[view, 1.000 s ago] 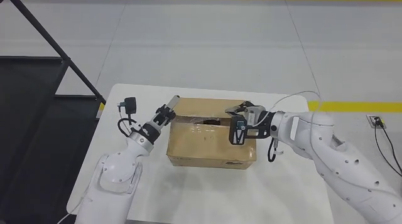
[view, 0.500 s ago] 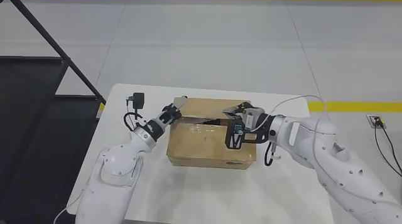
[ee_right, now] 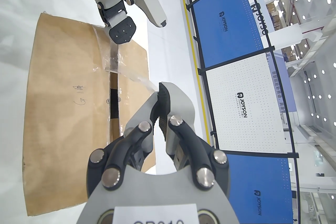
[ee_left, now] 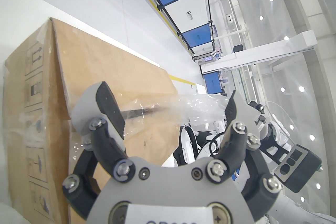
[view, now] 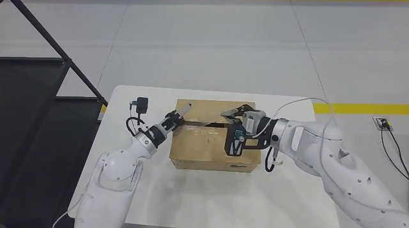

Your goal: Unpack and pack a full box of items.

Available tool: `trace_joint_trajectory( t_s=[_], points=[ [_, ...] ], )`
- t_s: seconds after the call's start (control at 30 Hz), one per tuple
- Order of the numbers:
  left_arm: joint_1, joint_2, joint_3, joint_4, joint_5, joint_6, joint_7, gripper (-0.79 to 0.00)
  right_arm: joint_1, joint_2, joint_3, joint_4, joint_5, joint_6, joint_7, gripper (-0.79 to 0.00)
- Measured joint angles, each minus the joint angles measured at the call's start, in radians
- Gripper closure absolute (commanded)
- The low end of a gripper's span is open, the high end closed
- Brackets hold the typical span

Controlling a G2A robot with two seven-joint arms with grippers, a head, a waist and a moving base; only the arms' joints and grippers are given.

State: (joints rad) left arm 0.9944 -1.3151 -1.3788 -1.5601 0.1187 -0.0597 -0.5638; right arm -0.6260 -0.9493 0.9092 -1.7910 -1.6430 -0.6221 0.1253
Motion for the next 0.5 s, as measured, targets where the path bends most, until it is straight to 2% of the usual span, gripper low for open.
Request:
trace_joint_trajectory(
  t_s=[0.23,0.5],
  points=[
    [-0.013,0.003,0.006,0.022,-0.013,-0.004,-0.001,-0.785,-0.004,-0.012,-0.002,-0.019,0.031,-0.002,0.058,0.000],
    [-0.034,0.003,0.031,0.055,-0.016,-0.006,-0.001,-0.785,-0.070,-0.014,0.030,-0.071,0.072,0.046,0.200,0.000]
  ],
)
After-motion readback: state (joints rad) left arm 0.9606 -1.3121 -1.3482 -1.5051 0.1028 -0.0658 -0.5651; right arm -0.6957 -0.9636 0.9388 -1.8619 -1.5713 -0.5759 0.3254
